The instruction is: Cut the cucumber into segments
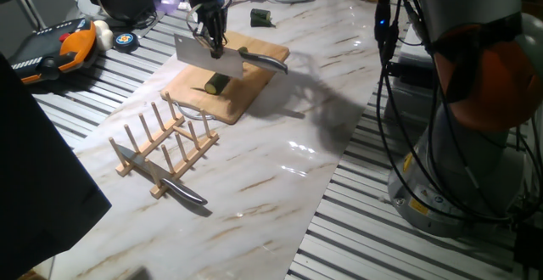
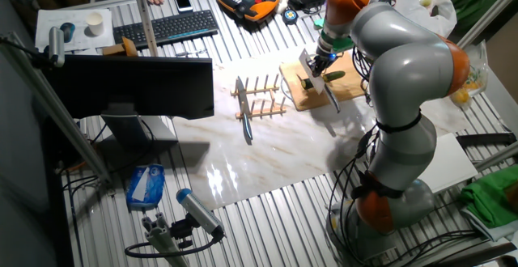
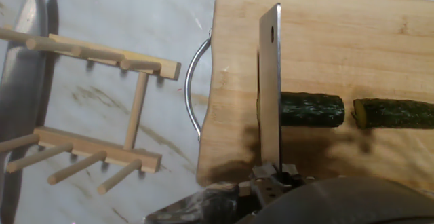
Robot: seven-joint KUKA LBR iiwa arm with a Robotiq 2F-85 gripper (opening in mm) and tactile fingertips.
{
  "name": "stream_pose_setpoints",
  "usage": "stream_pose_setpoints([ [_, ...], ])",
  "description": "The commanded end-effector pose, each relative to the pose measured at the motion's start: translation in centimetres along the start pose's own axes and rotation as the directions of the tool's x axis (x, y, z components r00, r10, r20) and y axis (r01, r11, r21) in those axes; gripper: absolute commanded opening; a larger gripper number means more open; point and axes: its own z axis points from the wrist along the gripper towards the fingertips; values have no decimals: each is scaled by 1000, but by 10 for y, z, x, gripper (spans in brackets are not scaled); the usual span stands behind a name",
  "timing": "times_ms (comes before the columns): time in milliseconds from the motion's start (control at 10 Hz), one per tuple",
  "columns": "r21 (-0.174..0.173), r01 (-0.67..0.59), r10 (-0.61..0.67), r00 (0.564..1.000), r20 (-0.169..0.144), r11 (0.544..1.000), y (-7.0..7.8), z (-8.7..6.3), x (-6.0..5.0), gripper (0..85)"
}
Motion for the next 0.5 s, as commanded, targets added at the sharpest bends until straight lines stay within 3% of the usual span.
stream_pose_setpoints([
  [0, 4, -6, 6, 1000, -3, 1000, 0, 1, -1, 7],
  [400, 4, -35, 35, 999, -23, 999, -3, 10, -7, 7],
])
